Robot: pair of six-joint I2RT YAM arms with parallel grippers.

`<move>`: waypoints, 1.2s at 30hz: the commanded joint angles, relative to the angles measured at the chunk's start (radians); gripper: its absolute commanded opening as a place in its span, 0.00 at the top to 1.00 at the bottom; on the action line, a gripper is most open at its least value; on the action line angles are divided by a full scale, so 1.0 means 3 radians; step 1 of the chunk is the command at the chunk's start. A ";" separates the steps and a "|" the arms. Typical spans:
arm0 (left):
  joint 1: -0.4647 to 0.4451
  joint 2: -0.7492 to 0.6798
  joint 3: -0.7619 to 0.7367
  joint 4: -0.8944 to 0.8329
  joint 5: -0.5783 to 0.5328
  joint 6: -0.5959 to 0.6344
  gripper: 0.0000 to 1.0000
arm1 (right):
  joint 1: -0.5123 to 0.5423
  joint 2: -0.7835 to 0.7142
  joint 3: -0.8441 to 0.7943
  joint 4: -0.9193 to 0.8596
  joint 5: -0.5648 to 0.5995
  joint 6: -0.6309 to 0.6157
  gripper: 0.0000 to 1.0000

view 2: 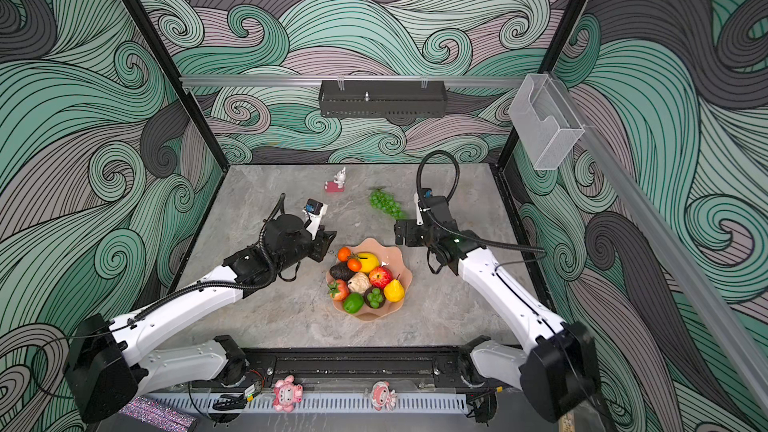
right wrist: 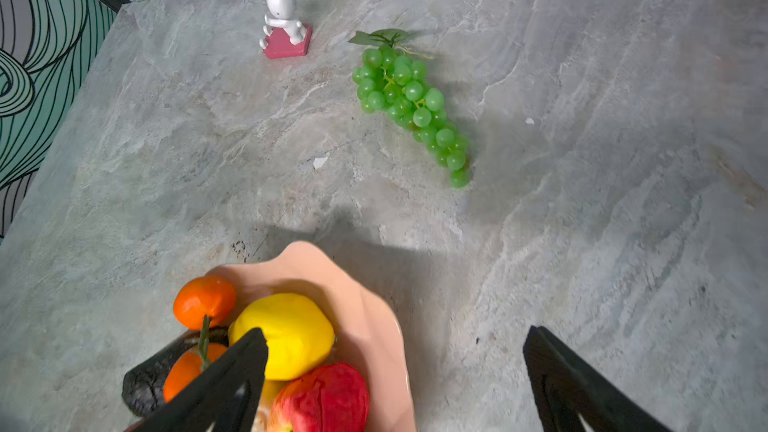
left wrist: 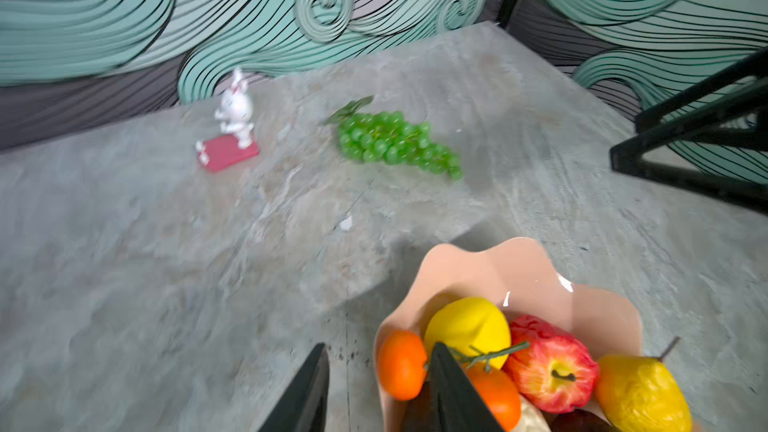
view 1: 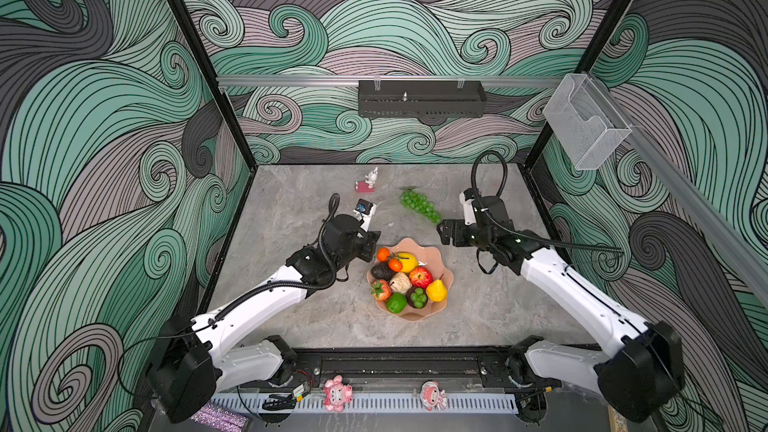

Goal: Place and organize the fake fruits in the fruit bowl
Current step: 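Withdraw the left gripper from the bowl while the right moves toward the grapes, then lower the right gripper onto the green grape bunch by its leaf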

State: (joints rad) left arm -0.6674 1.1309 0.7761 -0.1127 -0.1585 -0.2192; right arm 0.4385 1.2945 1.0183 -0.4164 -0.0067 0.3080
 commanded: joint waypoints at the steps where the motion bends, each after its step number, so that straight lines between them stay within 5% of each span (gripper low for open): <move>1: 0.0133 -0.0184 -0.0195 -0.0151 -0.0269 -0.0528 0.55 | -0.0039 0.0453 0.0379 -0.0042 -0.0138 -0.0200 0.04; 20: 0.0242 -0.0553 -0.1065 0.0508 -0.0411 -0.0488 0.38 | -0.0291 0.3077 0.3133 -0.0752 0.0207 -0.0909 0.20; 27: 0.0260 -0.0691 -0.1289 0.0904 -0.0007 -0.0198 0.35 | -0.0448 0.3594 0.3721 -0.0900 0.0152 -0.1027 0.21; 36: 0.0263 -0.0730 -0.1380 0.0992 -0.0093 -0.0117 0.34 | -0.0403 0.4187 0.4434 -0.1453 0.0026 -0.1251 0.25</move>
State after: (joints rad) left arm -0.5968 0.9253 0.3618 0.1436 -0.1898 -0.2752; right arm 0.2977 2.5294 2.3173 -0.7586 0.0242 -0.0307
